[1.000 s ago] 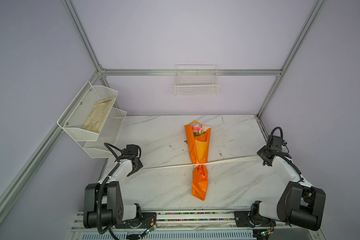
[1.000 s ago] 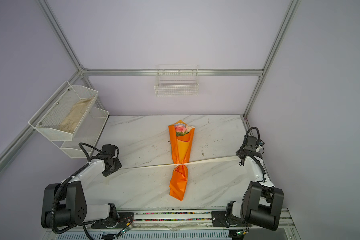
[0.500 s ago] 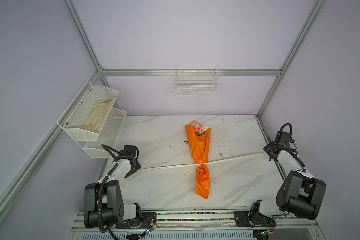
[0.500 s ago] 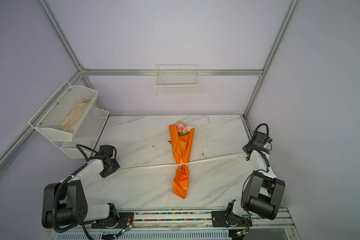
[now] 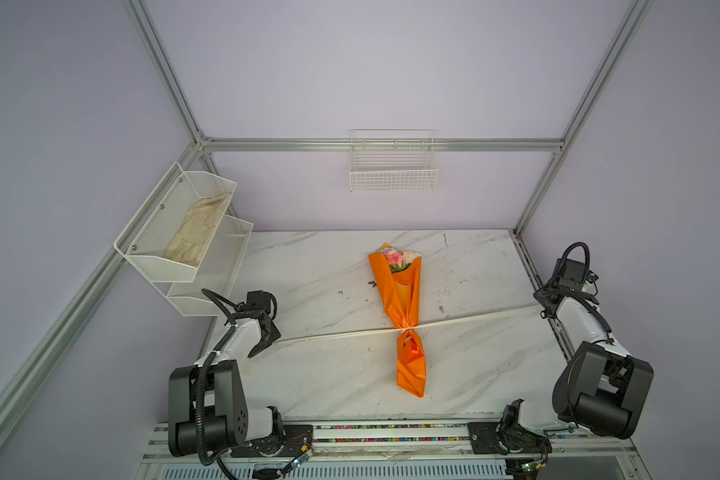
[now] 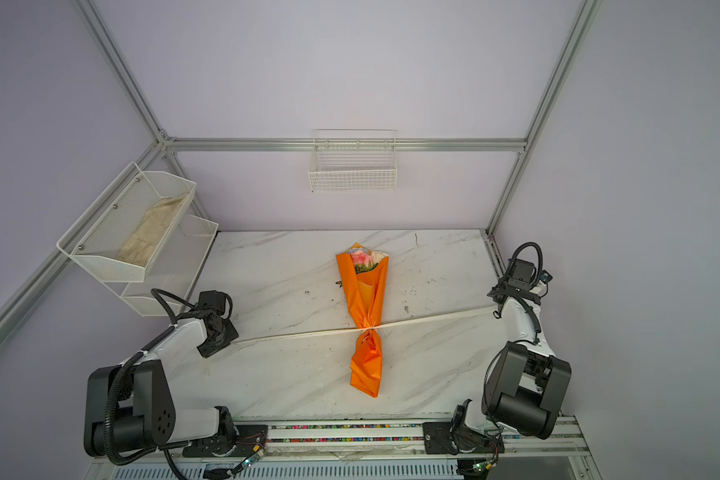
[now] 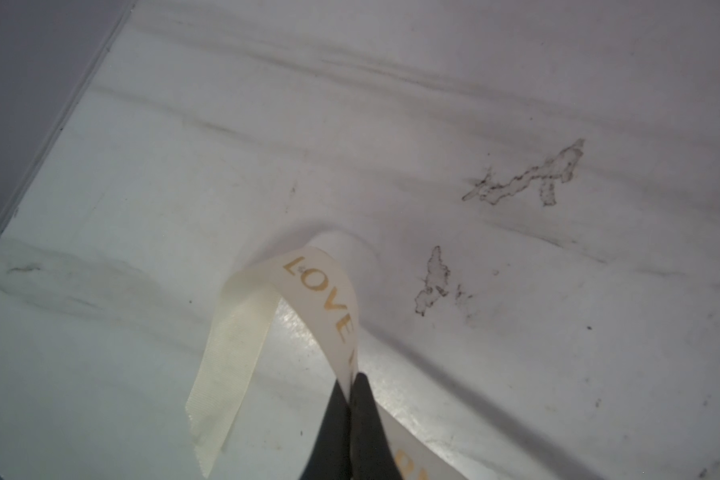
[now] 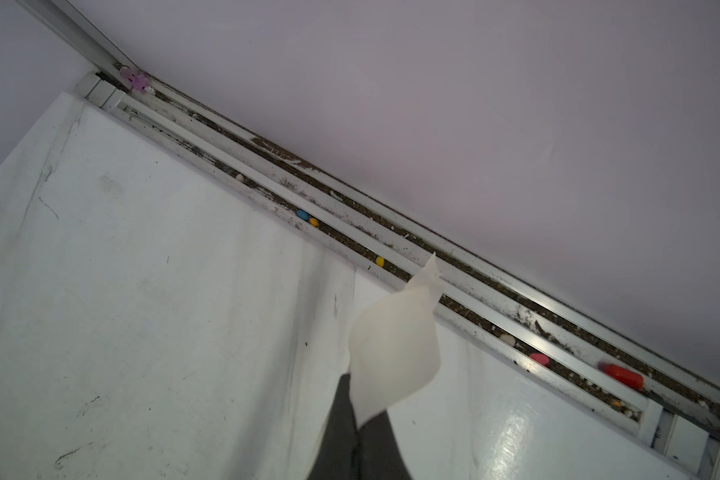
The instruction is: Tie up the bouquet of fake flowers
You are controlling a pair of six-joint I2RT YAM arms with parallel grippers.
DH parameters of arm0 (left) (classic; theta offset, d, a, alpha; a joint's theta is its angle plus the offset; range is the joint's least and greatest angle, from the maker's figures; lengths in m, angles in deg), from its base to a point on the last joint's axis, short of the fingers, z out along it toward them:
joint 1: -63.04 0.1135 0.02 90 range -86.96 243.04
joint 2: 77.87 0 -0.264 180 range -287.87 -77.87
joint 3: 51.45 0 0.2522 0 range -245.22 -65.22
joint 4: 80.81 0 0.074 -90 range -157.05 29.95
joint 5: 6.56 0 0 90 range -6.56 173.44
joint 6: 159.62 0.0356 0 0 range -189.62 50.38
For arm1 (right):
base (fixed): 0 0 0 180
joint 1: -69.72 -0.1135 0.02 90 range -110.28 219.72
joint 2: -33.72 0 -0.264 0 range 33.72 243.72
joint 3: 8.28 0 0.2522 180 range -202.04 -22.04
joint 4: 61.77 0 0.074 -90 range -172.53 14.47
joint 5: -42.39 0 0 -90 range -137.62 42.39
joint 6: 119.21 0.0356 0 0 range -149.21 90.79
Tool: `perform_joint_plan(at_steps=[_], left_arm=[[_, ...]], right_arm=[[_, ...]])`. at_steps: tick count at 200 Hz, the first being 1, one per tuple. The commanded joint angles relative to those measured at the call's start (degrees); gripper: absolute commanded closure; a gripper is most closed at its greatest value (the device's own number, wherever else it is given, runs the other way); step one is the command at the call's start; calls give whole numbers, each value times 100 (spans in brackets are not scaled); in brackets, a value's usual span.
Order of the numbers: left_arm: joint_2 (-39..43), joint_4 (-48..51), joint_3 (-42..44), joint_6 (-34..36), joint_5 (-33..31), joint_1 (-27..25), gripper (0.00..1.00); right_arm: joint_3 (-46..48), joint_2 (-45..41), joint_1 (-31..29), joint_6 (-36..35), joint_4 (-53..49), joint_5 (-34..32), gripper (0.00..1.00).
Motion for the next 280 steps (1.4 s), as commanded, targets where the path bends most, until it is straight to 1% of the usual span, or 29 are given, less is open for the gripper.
perform_joint_plan(at_steps=[1, 47, 62, 68, 80, 86, 94, 101, 110, 117, 134, 141, 147, 158, 165, 180, 192, 194, 197, 200, 214, 226, 242, 256, 262, 271, 280], left_arm=[[172, 18, -225, 33, -1082, 255, 100], [188, 54, -244, 15, -1154, 290, 100], [227, 45, -245, 8, -1052, 287, 100], [266, -2, -247, 39, -871, 279, 100], [393, -112, -305, 276, -433, 193, 100], [483, -149, -336, 364, -123, 178, 100], [624, -386, -291, 526, 546, 177, 100], [751, -509, -221, 577, 963, 156, 91], [899, -510, -224, 626, 1229, 134, 67], [1031, -491, -227, 599, 1284, 133, 55], [1397, -749, -153, 648, 1875, 129, 40], [1499, -766, -193, 667, 2133, 125, 38], [1570, -756, -254, 736, 2317, 116, 37], [1716, -764, -336, 883, 2559, 99, 36], [1813, -834, -338, 969, 2742, 79, 36], [1960, -1000, -342, 1038, 3246, 15, 35], [1990, -1177, -328, 1166, 3658, -217, 35], [1987, -1205, -328, 1208, 3714, -271, 35], [1972, -1236, -340, 1267, 3799, -356, 35], [1950, -1261, -344, 1351, 3874, -455, 35], [1758, -1299, -440, 1930, 3995, -1091, 36], [1529, -1232, -549, 2816, 3887, -1734, 37], [1206, -960, -749, 3861, 3386, -2458, 38], [881, -636, -910, 4744, 3339, -2782, 37], [711, -443, -992, 5069, 3159, -2882, 37], [428, -190, -1109, 5368, 2770, -2966, 37], [129, 121, -1254, 5619, 2593, -2991, 37]], right_arm=[[-241, -119, 176, -101, 394, -1064, 100], [-292, -66, 181, -56, 304, -1251, 100], [-284, -78, 182, -123, 322, -1063, 100], [-286, -119, 176, -228, 342, -720, 100], [-181, -232, 174, -451, 525, 258, 100], [-138, -257, 172, -537, 588, 790, 100], [-149, -262, 167, -598, 517, 1365, 100], [-139, -262, 137, -585, 462, 1766, 100], [-60, -266, 60, -606, 482, 2221, 100], [-6, -265, 1, -642, 487, 2537, 91], [-8, -230, -137, -601, 233, 2878, 71], [10, -231, -218, -615, 158, 2931, 64], [13, -260, -273, -616, 58, 2905, 61], [37, -268, -346, -598, -145, 2754, 59], [73, -525, -373, -534, -230, 2713, 57], [296, -870, -458, -293, -206, 2890, 54], [448, -1097, -533, -61, -249, 3003, 51], [464, -1130, -546, -35, -251, 3025, 50], [510, -1181, -565, -4, -249, 3061, 42], [555, -1217, -577, 23, -239, 3117, 40], [741, -1310, -660, 142, -198, 3512, 39], [916, -1321, -835, 244, -108, 3917, 39], [976, -1352, -1214, 356, -222, 3816, 39], [1059, -1439, -1478, 433, -243, 3696, 39], [1110, -1462, -1534, 476, -244, 3723, 38], [1214, -1505, -1597, 542, -198, 3826, 38], [1309, -1526, -1658, 597, -137, 3896, 38]])
